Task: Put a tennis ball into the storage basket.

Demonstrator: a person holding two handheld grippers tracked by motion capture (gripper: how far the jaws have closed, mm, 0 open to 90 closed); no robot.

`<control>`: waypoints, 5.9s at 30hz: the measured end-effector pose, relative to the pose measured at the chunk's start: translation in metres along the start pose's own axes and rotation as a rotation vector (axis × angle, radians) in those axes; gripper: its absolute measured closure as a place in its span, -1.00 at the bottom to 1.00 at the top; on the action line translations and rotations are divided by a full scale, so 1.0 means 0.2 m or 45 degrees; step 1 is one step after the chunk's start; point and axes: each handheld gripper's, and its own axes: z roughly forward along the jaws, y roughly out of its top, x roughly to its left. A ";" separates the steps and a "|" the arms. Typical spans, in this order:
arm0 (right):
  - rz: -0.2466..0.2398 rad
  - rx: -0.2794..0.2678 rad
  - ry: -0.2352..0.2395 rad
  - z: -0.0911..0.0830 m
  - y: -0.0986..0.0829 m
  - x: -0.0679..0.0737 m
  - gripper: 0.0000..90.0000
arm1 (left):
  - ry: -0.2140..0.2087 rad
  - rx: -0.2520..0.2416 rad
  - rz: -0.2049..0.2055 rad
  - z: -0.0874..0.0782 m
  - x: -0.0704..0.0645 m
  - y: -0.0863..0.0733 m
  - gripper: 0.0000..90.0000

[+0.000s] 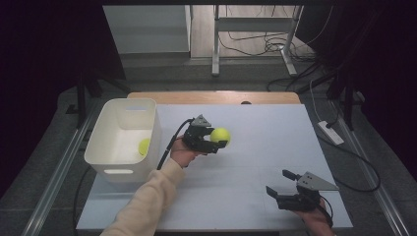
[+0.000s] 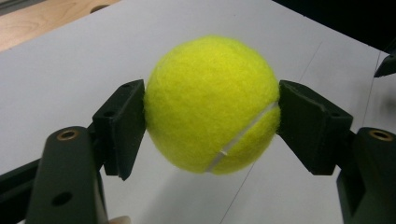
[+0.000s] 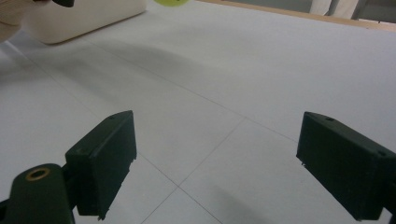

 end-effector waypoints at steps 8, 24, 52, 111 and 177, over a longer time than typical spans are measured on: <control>0.000 -0.003 -0.003 0.00 0.00 0.00 -0.73 | 0.009 -0.019 0.017 -0.03 -0.02 0.01 -0.38; -0.002 -0.003 -0.006 0.00 0.00 0.00 -0.73 | 0.019 -0.060 0.031 -0.10 -0.03 0.01 -0.38; -0.006 -0.003 -0.009 0.00 0.00 0.00 -0.73 | 0.040 -0.149 0.028 -0.26 -0.03 0.02 -0.37; 0.008 -0.011 -0.014 0.00 0.01 0.00 -0.73 | 0.146 -0.318 0.006 -0.58 0.02 0.08 -0.38; 0.004 -0.007 -0.018 0.00 0.01 0.00 -0.72 | 0.355 -0.380 -0.093 -0.88 0.21 -0.04 -0.38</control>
